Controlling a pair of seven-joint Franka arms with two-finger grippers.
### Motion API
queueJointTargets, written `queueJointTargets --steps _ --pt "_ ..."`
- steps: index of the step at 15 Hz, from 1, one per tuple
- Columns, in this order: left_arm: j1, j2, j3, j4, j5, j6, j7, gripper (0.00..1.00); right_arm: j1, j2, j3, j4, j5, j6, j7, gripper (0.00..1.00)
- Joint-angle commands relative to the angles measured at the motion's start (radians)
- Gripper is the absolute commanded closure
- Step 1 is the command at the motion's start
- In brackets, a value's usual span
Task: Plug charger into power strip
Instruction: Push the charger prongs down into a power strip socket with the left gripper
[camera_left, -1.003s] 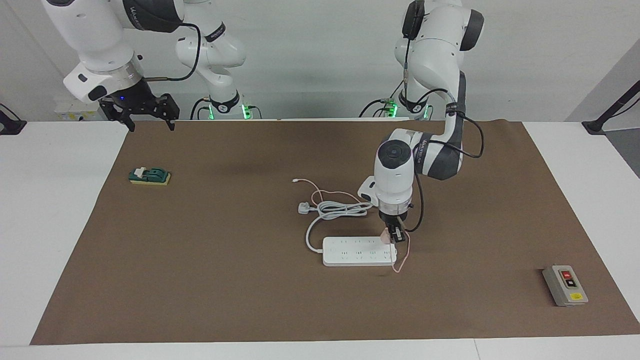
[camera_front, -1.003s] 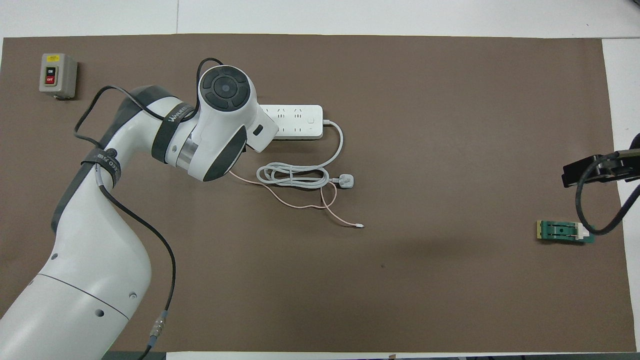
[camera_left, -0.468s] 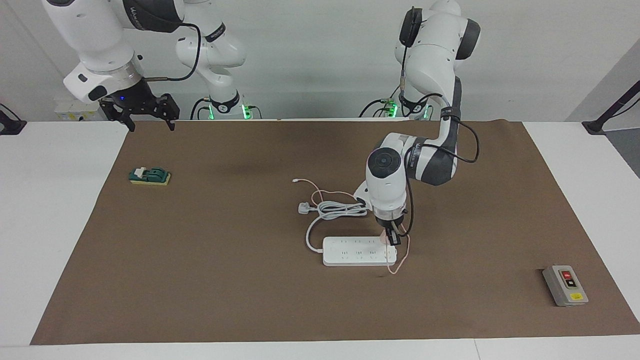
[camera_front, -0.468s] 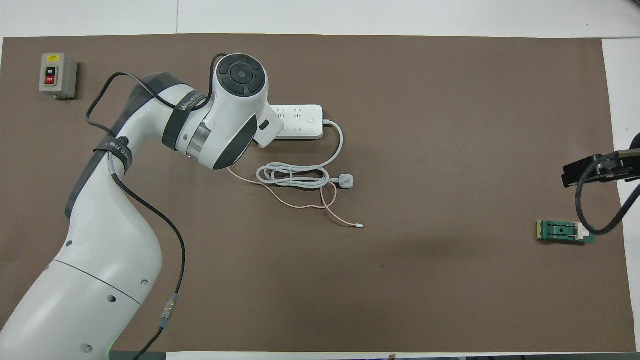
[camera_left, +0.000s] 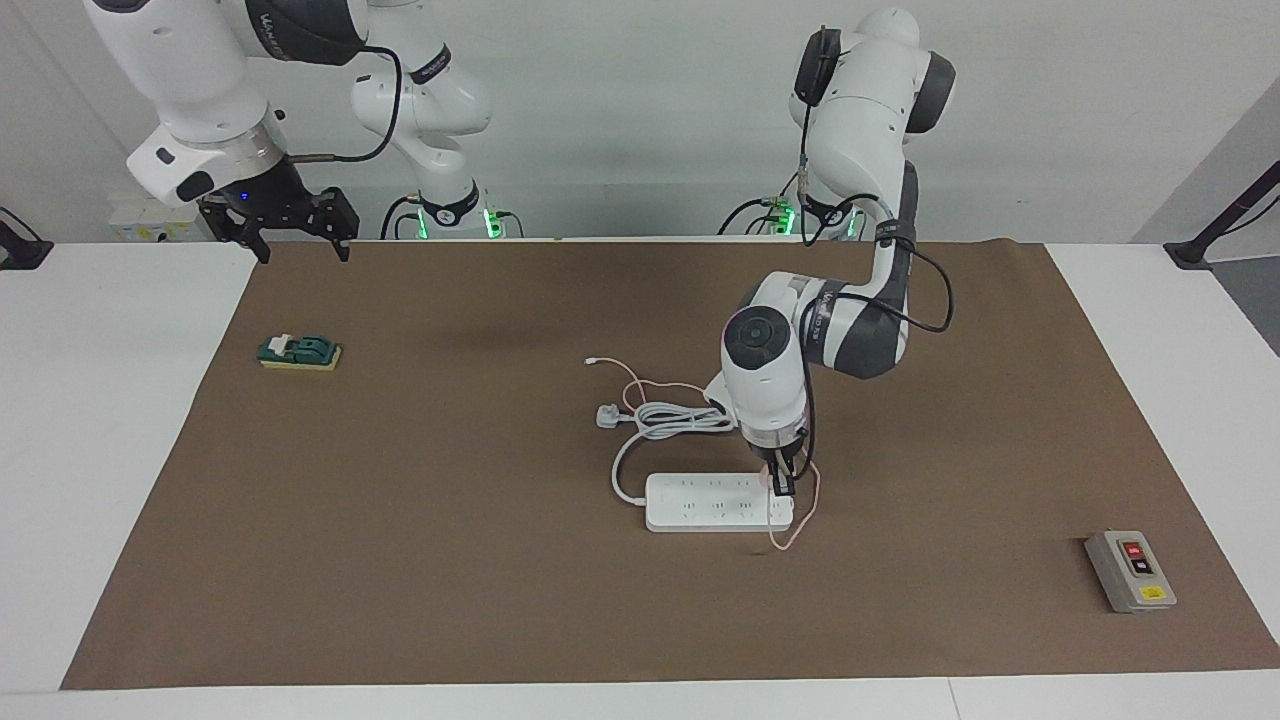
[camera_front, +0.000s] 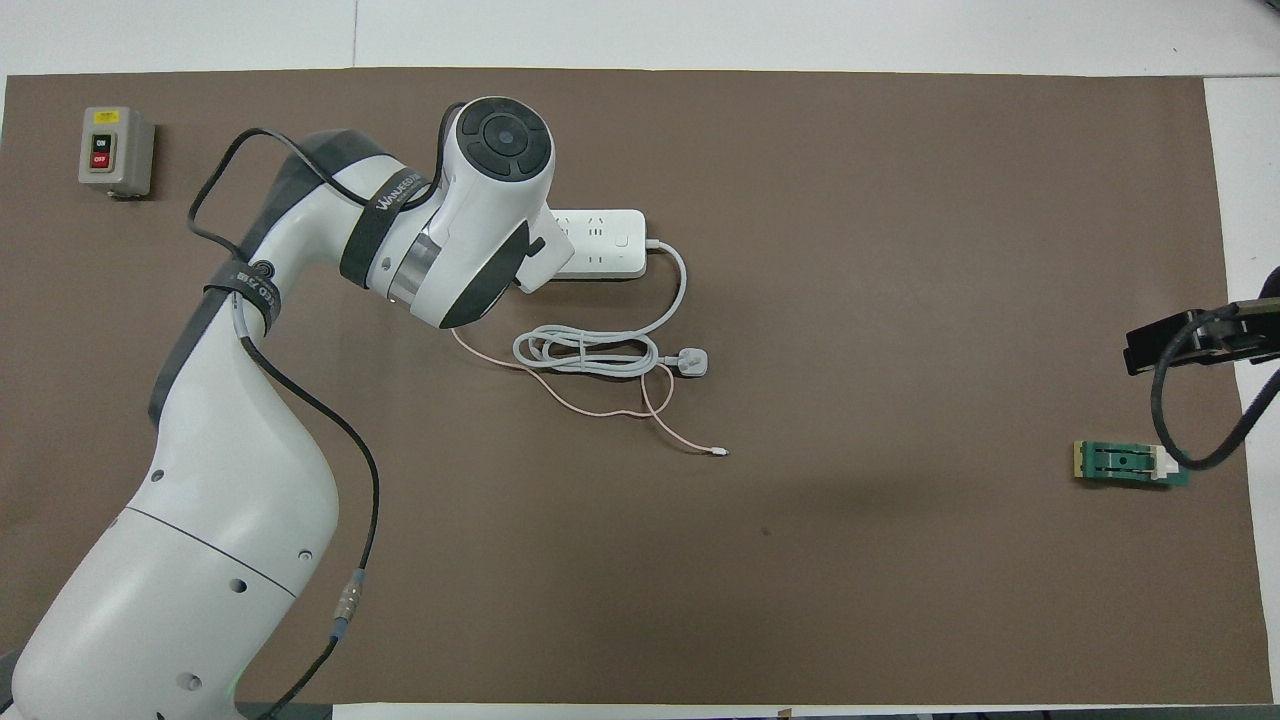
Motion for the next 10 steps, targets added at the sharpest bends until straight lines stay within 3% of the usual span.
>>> queueJointTargets --steps 1,3,10 --pt "-0.005 0.081 -0.003 0.049 0.033 0.032 0.01 1.0 -0.009 -0.007 0.004 -0.004 0.003 -0.014 -0.016 0.0" --pt "-0.02 0.081 -0.006 0.047 0.086 0.038 0.008 1.0 -0.009 -0.007 0.004 -0.004 0.003 -0.014 -0.016 0.0" --pt "-0.027 0.123 -0.005 0.078 0.076 0.025 0.019 1.0 -0.009 -0.007 0.004 -0.004 0.003 -0.014 -0.016 0.0"
